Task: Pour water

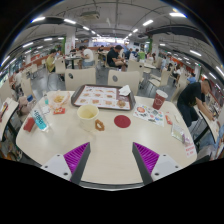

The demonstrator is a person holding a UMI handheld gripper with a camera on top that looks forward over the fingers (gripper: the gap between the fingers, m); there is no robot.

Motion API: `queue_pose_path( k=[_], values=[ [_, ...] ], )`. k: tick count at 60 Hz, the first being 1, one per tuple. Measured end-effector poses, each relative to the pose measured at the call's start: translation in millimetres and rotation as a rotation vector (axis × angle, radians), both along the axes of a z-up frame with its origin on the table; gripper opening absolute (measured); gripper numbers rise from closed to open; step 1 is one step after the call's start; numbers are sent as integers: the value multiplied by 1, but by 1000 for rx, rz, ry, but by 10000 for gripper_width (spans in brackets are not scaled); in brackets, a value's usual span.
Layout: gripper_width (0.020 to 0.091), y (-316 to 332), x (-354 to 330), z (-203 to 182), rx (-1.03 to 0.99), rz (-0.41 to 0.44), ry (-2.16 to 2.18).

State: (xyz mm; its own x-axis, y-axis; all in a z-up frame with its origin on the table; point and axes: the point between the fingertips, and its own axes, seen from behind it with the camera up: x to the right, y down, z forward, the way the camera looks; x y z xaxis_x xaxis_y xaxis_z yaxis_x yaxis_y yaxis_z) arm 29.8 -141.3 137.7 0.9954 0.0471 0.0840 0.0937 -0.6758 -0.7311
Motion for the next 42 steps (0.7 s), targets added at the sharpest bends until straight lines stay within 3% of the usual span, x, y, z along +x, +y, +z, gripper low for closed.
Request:
queue_pose_path(
  k=[20,32,42],
  values=[
    [851,-33,-47,-21,-47,-35,-42],
    [856,-56,-154,-49,-65,36,19],
    [856,-27,-269,-53,13,123,115]
  ],
)
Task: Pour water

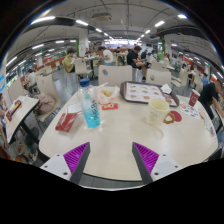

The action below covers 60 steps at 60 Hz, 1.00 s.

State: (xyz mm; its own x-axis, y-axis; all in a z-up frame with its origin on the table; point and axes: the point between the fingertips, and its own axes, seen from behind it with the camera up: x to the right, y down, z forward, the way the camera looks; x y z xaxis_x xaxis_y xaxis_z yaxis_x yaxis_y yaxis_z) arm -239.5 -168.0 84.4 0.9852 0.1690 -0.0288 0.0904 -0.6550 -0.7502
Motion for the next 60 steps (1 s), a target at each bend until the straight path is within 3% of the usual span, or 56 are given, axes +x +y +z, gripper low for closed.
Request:
queue_pose_path(
  k=[10,22,27,33,46,53,60],
  values=[
    [853,64,-77,14,136,25,64],
    [832,142,-106,6,231,-55,90],
    [746,162,-109,-3,251,-68,66],
    [560,174,-114,-12,269,-64,52],
    [396,180,-109,-9,301,-57,25],
    [380,182,-105,1,307,-50,6],
    [381,188,-102,39,342,-49,120]
  ],
)
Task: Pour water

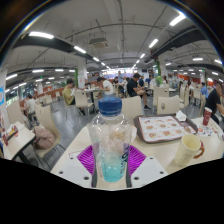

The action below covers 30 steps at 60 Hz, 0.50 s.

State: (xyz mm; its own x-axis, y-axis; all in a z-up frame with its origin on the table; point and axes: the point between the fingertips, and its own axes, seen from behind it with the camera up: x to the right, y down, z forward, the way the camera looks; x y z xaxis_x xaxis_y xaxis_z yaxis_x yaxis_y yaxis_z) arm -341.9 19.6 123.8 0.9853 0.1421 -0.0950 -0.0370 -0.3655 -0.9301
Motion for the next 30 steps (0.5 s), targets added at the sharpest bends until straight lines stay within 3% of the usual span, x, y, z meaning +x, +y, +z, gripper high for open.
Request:
queue_pose_path(
  k=[16,30],
  values=[
    [381,28,31,110,-57,-46,803],
    [379,55,97,120,-171,-142,1550]
  ],
)
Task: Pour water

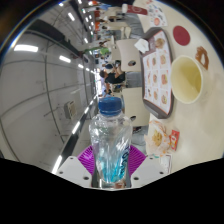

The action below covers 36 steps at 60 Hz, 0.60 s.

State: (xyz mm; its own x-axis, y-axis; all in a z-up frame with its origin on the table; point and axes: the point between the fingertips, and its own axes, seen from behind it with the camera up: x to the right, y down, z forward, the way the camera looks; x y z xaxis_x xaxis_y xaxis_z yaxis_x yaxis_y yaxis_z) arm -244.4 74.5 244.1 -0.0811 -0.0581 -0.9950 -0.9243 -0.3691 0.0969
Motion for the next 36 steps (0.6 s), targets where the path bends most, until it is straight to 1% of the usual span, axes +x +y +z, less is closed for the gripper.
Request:
queue_pose_path(
  k=[7,11,16,20,21,28,33,36],
  values=[
    [378,0,32,-19,-66,-52,252],
    [378,8,43,-41,-104,-75,346],
    [378,8,54,-61,-151,-88,427],
    [378,8,55,-72,-170,-80,431],
    [378,1,55,-71,-177,-75,425],
    [379,3,50,-68,-180,-30,349],
    [380,1,50,-53,-140,17,156],
    [380,2,54,-36,-92,46,1]
  ],
)
